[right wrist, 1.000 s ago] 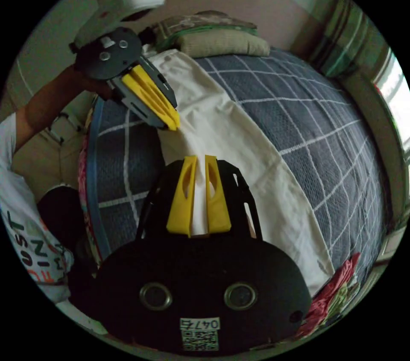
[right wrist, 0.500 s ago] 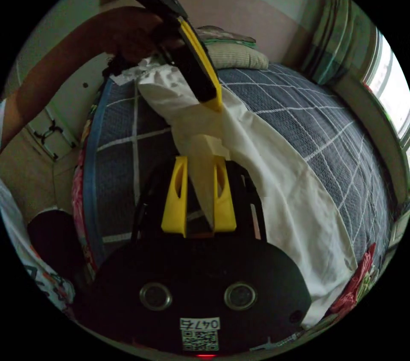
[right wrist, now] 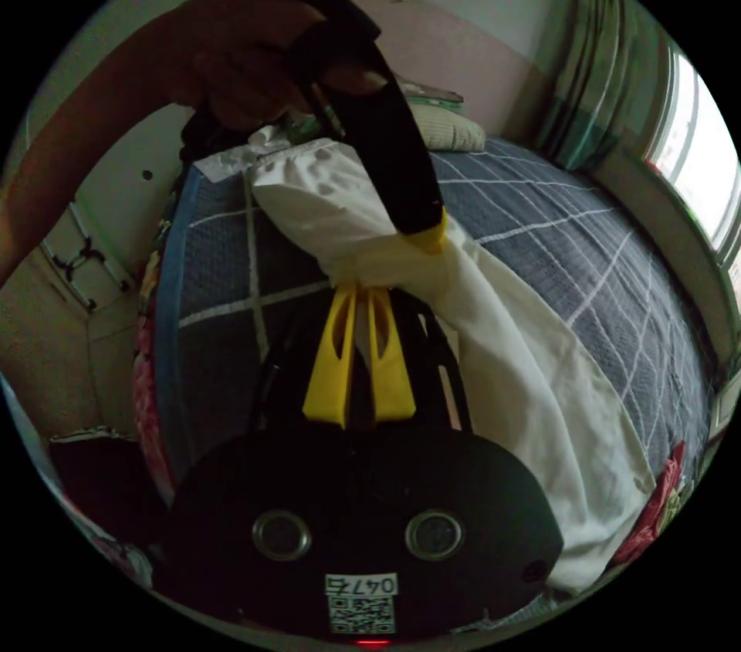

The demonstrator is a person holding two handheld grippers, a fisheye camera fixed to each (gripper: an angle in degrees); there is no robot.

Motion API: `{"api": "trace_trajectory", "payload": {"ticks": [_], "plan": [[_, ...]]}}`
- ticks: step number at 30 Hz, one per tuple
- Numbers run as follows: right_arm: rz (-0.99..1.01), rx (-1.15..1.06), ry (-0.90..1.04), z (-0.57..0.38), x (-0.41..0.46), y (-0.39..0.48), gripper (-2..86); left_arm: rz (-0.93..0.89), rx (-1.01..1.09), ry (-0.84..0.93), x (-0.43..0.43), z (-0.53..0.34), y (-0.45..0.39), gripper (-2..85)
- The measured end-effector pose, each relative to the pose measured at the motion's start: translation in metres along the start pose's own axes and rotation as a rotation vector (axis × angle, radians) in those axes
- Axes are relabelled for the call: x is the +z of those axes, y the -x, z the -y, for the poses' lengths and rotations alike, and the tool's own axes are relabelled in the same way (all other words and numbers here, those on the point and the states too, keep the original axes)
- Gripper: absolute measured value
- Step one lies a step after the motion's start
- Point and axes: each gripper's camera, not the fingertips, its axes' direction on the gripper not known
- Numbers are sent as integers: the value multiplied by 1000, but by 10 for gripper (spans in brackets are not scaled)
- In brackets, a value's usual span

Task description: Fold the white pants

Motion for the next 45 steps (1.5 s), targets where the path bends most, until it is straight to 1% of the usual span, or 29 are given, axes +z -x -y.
{"api": "trace_trajectory", "payload": {"ticks": [1,3,5,7,8,9,10,12,15,17,19,21,24,26,28,30,31,32,33,34,36,37,40,41,43,45], "plan": [[30,0,6,-1,-2,0,6,16,5,-13,-4,-7,-2,-7],[181,39,51,-8,-13,-2,3,53,-9,-44,-12,-25,-2,-8],[284,86,112,-12,-19,-6,1,105,-55,-72,-21,-47,5,-8],[349,120,178,-14,-23,-10,0,215,-161,-77,-23,-76,21,-8],[431,149,211,-14,-23,-12,0,238,-190,-73,-20,-82,25,-8],[467,186,212,-16,-23,-14,0,278,-248,-60,-12,-94,35,-8],[467,197,210,-17,-22,-15,0,308,-304,-34,-2,-103,44,-8],[426,187,287,-23,-2,-11,0,355,-377,8,14,-117,54,-8],[478,144,344,-36,10,3,3,368,-468,-4,26,-137,63,-8],[462,101,319,-42,-1,14,8,356,-501,-31,27,-146,63,-8],[431,31,306,-45,-19,24,11,404,-522,-84,18,-151,53,-8],[291,-19,161,-41,-52,27,11,435,-522,-142,9,-148,42,-8],[131,-69,58,-31,-64,25,11,427,-492,-145,15,-125,32,-8],[148,-111,72,-30,-53,31,11,376,-437,-159,23,-102,22,-8],[152,-128,85,-32,-38,41,11,236,-324,-201,36,-62,2,-8],[101,-99,163,-40,-12,53,9,151,-238,-221,50,-24,-18,-8],[105,-83,179,-44,-7,56,9,143,-210,-221,62,1,-29,-8],[77,-58,145,-51,-7,62,8,153,-207,-210,70,13,-33,-8],[36,-78,129,-55,-12,70,6,213,-230,-169,88,36,-36,-8],[23,-84,130,-56,-13,73,5,314,-269,-110,108,55,-34,-8],[8,-108,137,-61,-17,85,3,441,-316,-9,136,73,-28,-8],[0,-120,137,-62,-18,88,3,446,-334,0,147,79,-27,-8],[22,-151,142,-68,-43,86,12,453,-385,-54,148,87,-35,-8],[9,-114,103,-77,-66,73,16,467,-384,-66,146,89,-39,-8],[-54,-17,38,-102,-108,42,17,516,-374,-142,133,95,-63,-8],[-200,147,27,-156,-151,-12,16,518,-334,-174,125,109,-88,-8]]}}
